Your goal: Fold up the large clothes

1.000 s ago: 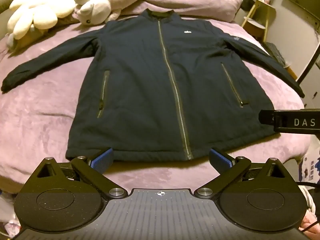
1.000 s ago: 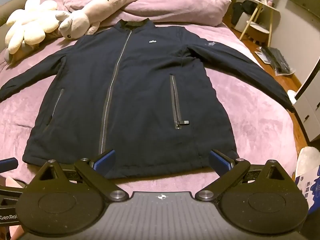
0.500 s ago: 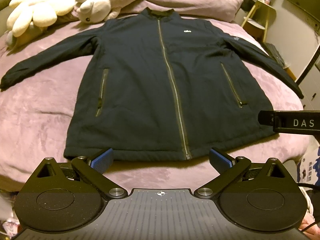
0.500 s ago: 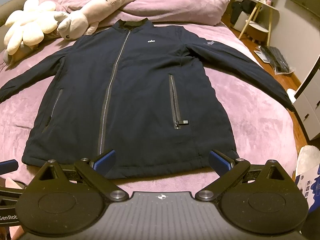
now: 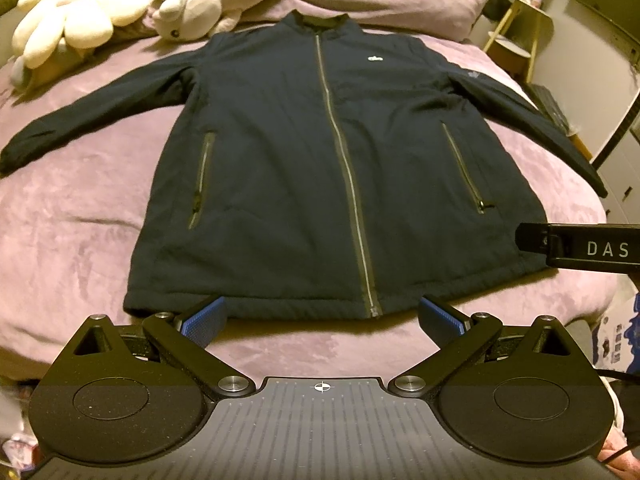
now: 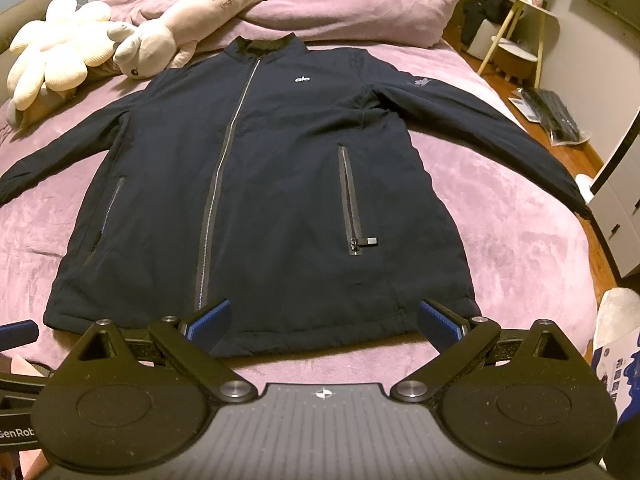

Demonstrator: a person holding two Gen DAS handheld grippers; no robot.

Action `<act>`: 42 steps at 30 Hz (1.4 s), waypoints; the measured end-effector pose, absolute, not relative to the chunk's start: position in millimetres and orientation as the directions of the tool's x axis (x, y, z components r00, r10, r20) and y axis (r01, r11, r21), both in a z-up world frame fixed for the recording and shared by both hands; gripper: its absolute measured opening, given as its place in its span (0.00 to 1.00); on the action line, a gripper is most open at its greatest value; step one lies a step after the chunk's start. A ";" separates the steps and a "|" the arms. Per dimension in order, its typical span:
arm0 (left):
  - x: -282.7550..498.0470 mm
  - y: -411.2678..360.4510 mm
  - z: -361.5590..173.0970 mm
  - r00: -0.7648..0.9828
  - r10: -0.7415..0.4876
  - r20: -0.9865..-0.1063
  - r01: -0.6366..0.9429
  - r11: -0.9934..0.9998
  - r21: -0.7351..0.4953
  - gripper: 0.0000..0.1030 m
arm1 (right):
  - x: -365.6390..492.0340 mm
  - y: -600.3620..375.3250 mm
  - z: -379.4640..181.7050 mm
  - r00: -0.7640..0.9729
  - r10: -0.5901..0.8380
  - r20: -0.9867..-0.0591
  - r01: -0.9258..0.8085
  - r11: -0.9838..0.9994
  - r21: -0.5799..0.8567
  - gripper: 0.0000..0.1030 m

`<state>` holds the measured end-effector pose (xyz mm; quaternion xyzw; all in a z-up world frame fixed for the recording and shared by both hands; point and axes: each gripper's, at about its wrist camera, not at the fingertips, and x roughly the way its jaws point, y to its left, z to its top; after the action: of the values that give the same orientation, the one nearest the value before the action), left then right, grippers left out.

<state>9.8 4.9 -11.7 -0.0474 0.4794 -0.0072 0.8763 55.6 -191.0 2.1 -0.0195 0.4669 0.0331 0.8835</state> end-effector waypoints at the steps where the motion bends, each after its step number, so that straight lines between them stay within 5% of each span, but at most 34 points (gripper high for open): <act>1: 10.1 4.8 -11.8 0.540 -0.058 -0.840 -0.033 0.995 -0.090 1.00 | 55.8 -191.2 1.8 0.562 0.040 -0.826 -0.075 0.997 -0.003 0.96; 42: 15.2 6.2 -19.9 0.513 -0.079 -0.855 -0.038 0.993 -0.114 1.00 | 58.8 -190.7 -3.8 0.550 0.045 -0.834 -0.078 0.997 0.002 0.96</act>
<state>15.2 6.2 -19.9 -0.0592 0.4933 -0.0117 0.8677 58.8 -190.7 -3.8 -0.0175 0.4733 0.0350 0.8801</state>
